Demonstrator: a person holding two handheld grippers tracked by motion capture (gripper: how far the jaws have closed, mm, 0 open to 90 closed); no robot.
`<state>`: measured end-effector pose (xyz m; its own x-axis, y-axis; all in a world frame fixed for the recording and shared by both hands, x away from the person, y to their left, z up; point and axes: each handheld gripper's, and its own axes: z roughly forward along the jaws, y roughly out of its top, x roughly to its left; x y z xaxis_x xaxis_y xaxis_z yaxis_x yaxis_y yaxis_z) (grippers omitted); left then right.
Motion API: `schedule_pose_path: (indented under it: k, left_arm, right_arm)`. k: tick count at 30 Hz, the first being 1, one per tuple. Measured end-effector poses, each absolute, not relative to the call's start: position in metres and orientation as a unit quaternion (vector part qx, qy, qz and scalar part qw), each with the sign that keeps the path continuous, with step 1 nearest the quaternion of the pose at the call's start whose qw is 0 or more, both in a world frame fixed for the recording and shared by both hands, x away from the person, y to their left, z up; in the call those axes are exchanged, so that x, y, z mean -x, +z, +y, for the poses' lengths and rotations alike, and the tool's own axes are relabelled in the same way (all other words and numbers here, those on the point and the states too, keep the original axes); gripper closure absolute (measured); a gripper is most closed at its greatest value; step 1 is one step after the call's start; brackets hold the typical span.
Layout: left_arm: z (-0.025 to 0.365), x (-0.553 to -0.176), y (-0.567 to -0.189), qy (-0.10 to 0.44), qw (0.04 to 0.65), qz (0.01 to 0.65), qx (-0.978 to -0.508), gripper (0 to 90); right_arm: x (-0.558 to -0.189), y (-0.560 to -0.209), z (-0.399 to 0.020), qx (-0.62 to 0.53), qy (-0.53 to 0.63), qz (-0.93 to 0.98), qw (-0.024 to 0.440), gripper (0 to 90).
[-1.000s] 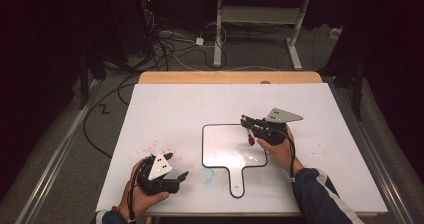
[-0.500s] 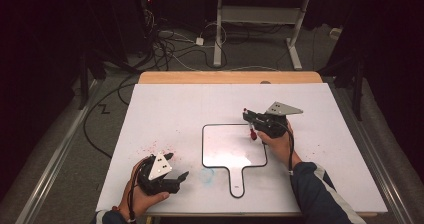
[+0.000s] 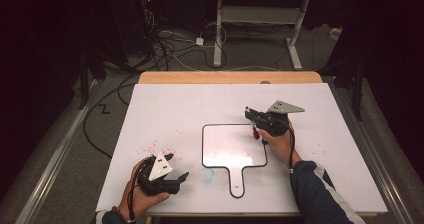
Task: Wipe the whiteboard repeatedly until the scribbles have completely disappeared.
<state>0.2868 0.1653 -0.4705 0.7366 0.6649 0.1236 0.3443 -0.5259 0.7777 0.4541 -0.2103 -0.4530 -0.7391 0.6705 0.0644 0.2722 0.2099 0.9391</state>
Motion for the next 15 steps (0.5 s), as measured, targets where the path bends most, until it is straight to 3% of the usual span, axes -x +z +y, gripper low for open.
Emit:
schedule_pose_path:
  k: [8,15]
  left_arm:
    - [0.165,-0.287,-0.47,0.207,0.388,0.298,-0.847,21.9]
    - [0.165,-0.287,-0.47,0.207,0.386,0.297,-0.848,21.9]
  right_arm:
    - [-0.443,-0.453,-0.187,-0.273,0.551,0.773,0.153,81.5]
    - [-0.449,-0.453,-0.189,-0.274,0.543,0.775,0.173,81.5]
